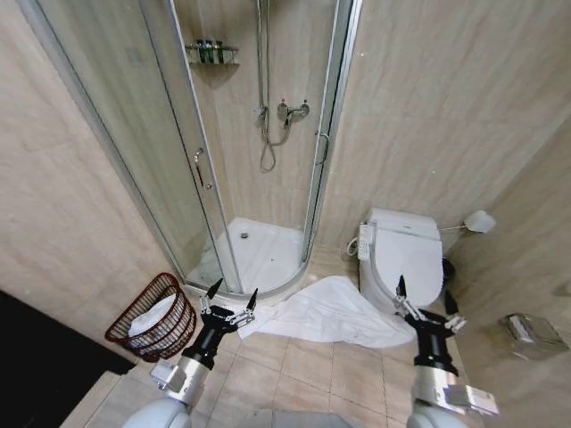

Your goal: Discard the used towel into the hamper.

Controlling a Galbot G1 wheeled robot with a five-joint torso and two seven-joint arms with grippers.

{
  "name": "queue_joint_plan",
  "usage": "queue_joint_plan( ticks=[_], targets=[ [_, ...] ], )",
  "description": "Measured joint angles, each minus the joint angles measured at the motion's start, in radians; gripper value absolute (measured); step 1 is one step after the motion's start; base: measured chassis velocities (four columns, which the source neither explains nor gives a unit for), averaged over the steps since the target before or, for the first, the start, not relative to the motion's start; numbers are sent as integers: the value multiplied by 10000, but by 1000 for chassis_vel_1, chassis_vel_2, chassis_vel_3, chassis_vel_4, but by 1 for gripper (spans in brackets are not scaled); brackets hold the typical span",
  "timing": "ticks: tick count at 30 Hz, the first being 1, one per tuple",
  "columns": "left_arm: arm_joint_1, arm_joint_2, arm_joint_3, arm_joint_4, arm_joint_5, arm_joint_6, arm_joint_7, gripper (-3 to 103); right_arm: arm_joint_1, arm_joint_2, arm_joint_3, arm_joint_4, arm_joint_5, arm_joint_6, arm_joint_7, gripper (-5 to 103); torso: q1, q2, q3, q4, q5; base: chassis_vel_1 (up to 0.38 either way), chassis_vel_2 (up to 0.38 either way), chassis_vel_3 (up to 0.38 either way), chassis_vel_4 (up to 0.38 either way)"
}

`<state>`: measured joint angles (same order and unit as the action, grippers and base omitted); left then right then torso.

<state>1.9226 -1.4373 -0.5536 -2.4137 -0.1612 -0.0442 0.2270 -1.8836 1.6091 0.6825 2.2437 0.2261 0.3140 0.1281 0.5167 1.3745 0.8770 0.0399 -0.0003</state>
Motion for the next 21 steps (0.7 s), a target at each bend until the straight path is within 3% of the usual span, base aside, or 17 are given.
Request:
queue_joint_plan(
  ticks=[8,21],
  targets=[
    [0,0,0,0,0,0,0,100,-50,5,97,-905,508,366,72,100,0,0,0,-1,3,0,0,0,0],
    [0,0,0,0,0,0,0,100,-57,-4,110,-1066,527,670,-157,100,-2,1,-1,-1,3,-27,20,26,-23]
  ],
)
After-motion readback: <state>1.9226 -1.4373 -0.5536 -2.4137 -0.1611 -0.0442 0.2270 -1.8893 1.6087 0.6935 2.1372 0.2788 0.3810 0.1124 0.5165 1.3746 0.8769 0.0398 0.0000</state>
